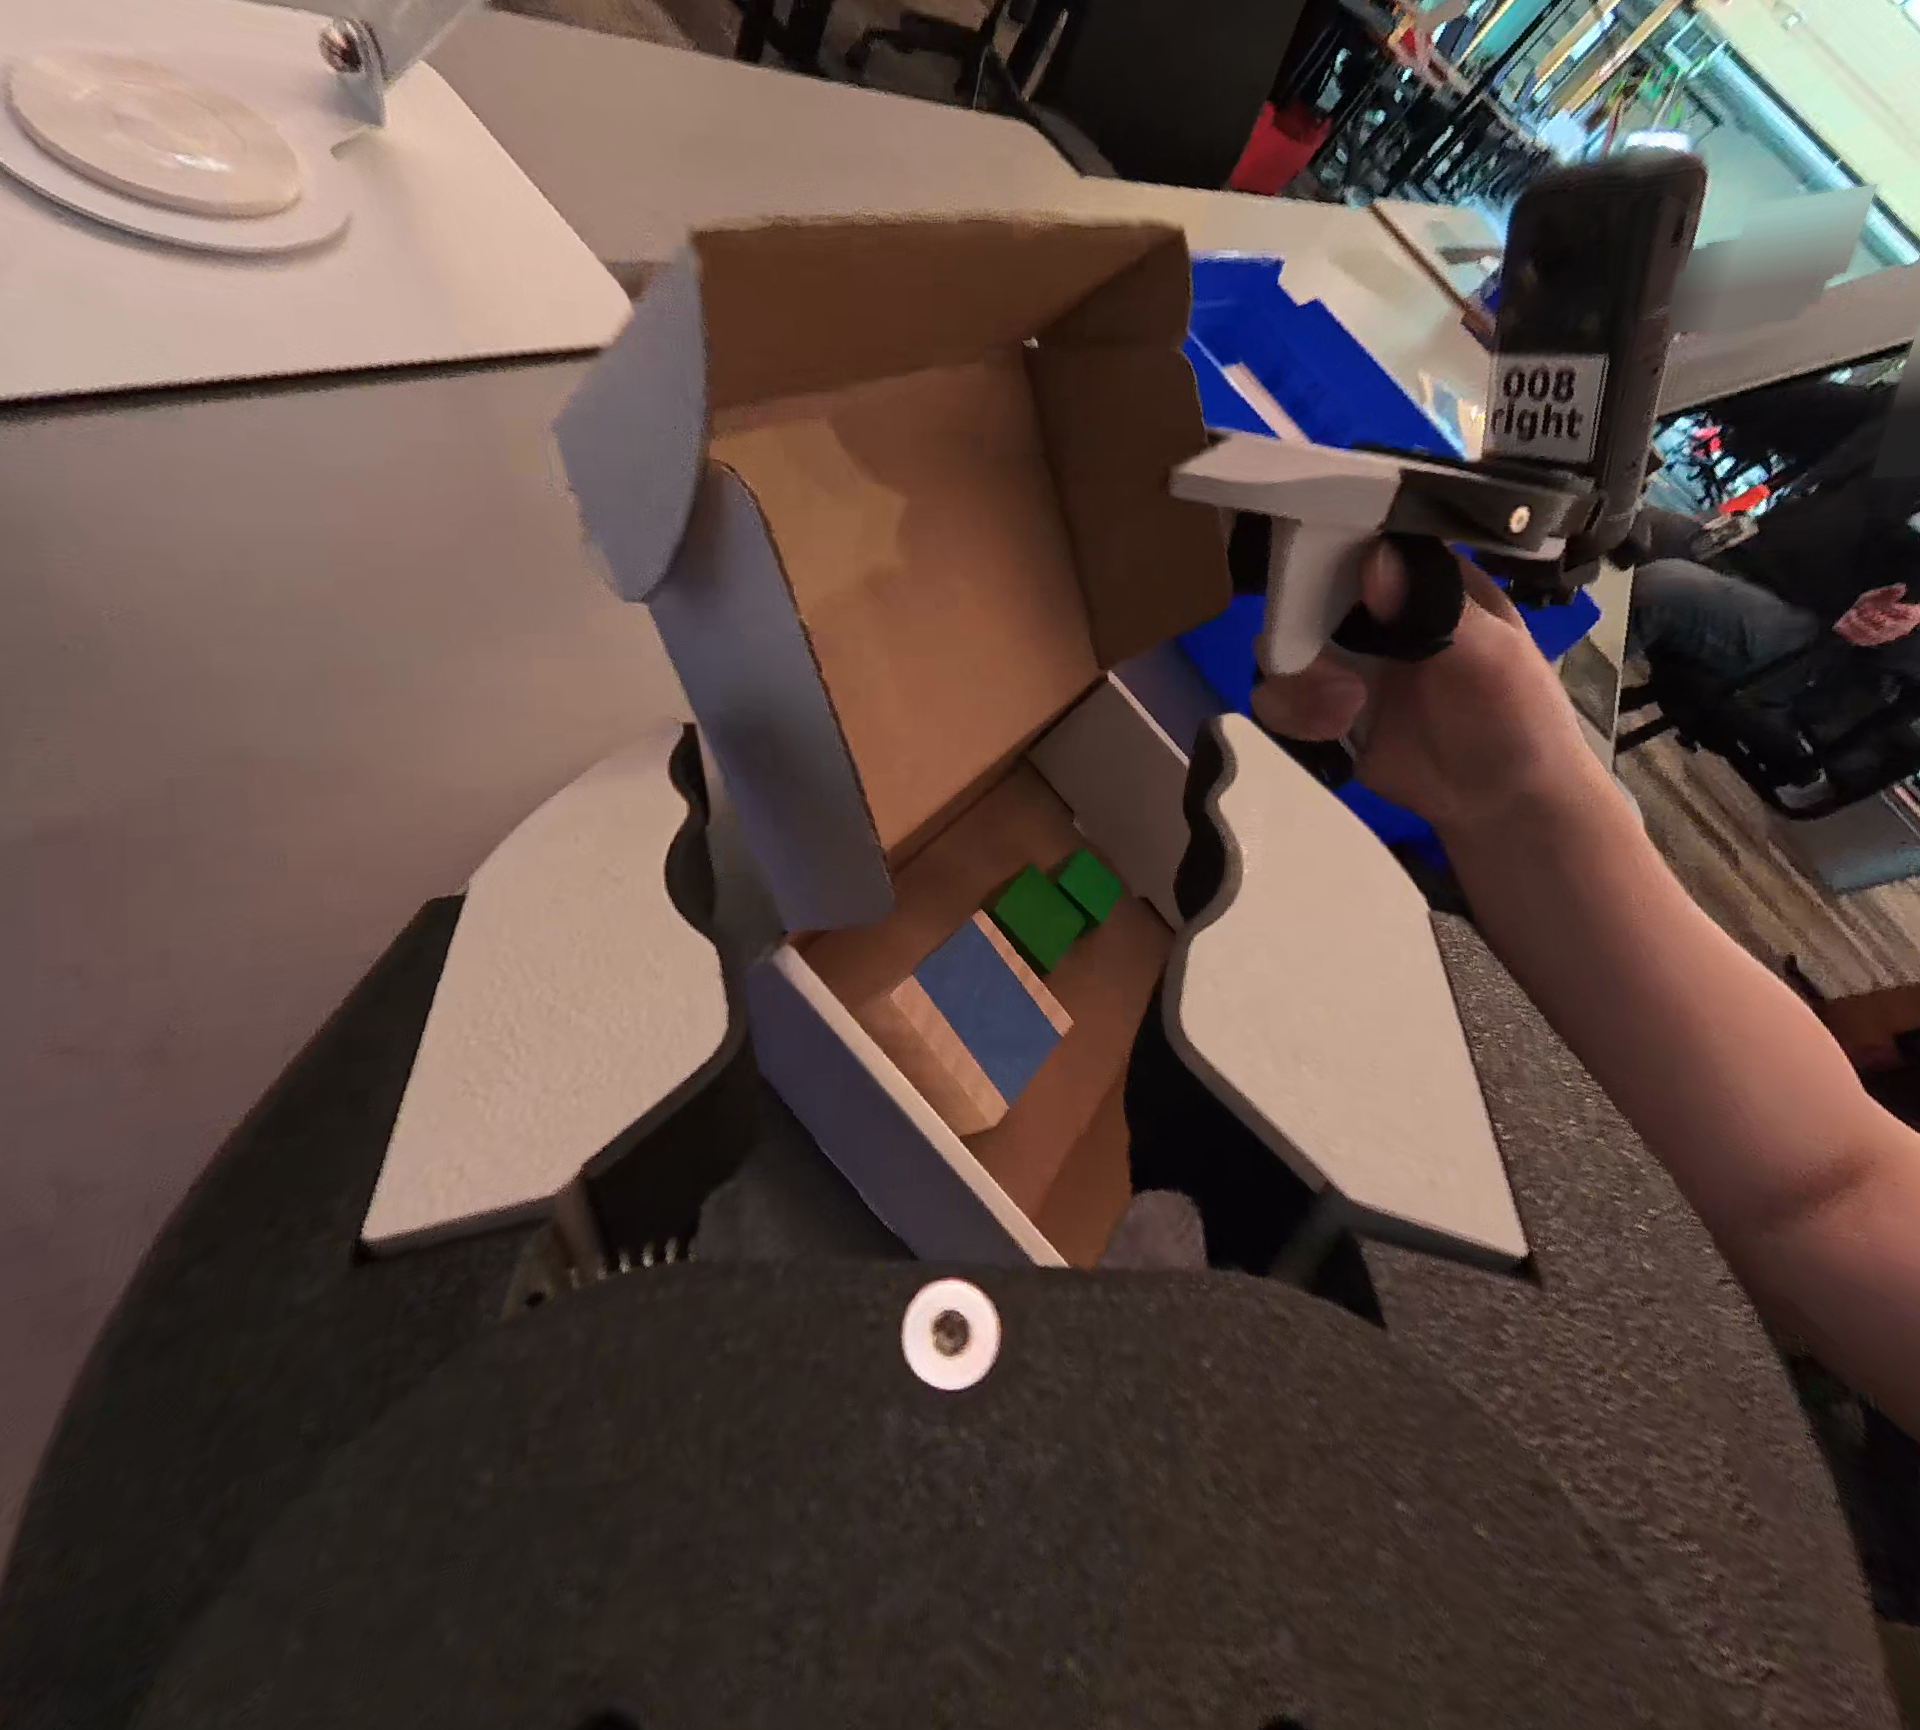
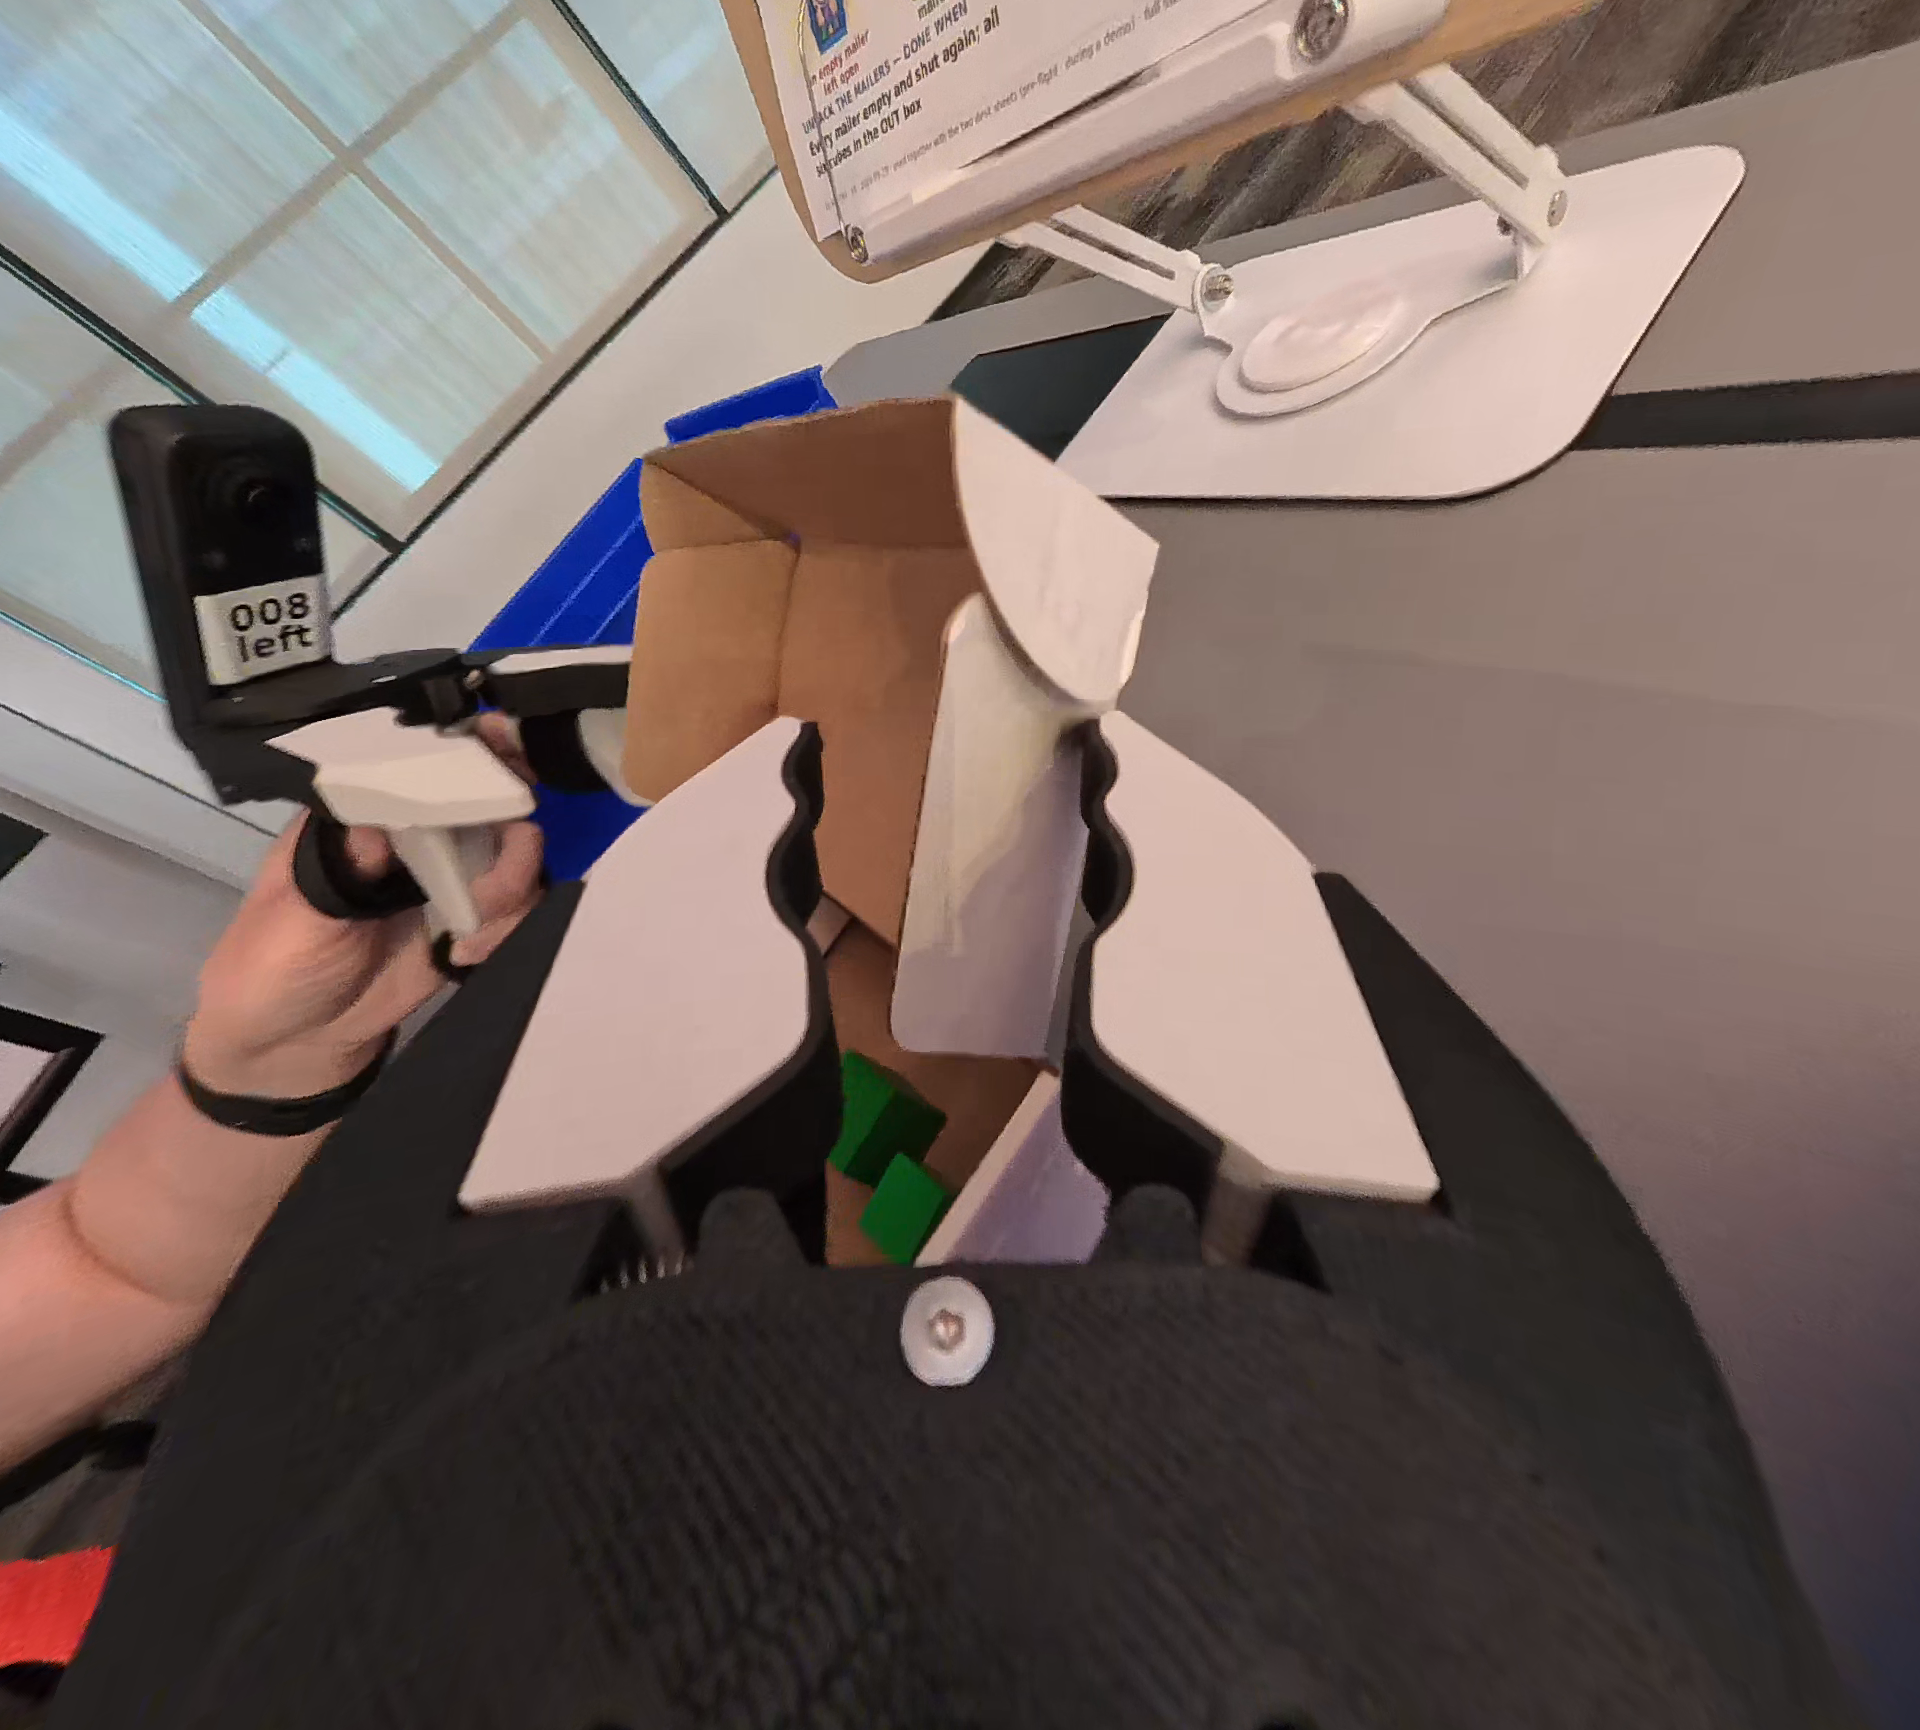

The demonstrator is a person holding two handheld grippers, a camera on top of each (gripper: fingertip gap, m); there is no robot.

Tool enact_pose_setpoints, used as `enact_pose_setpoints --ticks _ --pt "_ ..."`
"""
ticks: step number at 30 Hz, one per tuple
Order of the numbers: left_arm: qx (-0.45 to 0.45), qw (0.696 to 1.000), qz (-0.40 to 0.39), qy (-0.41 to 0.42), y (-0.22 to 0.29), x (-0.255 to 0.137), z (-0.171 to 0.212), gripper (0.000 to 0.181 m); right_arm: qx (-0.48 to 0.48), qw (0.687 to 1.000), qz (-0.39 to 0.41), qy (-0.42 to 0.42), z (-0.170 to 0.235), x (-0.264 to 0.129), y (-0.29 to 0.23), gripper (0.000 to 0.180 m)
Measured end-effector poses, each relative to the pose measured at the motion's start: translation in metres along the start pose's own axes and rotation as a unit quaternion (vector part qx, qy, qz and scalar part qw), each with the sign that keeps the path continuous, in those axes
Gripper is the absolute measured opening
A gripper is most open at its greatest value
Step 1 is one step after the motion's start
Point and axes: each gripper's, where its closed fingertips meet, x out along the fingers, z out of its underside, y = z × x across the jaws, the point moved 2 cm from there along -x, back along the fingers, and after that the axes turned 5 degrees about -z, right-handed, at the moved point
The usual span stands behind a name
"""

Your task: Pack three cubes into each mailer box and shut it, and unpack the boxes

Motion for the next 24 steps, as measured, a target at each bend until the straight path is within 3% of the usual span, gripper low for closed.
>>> enact_pose_setpoints --ticks 6,15,19,24 --pt "-0.021 0.999 0.026 0.012 -0.015 0.004 0.000 0.089 0.056 0.998 -0.038 0.019 0.005 -0.011 -0.013 0.049" --pt "-0.053 0.992 0.098 0.054 -0.009 -0.001 -0.012 0.088 -0.016 0.999 -0.033 0.007 0.004 -0.012 -0.014 0.054" --pt "-0.064 0.992 0.105 0.041 -0.007 0.003 -0.007 0.094 0.000 0.999 -0.037 0.014 0.005 -0.010 -0.010 0.058" --pt "-0.052 0.992 0.090 0.068 -0.007 0.000 -0.009 0.087 -0.018 0.999 -0.004 0.039 -0.002 -0.017 -0.001 0.057"
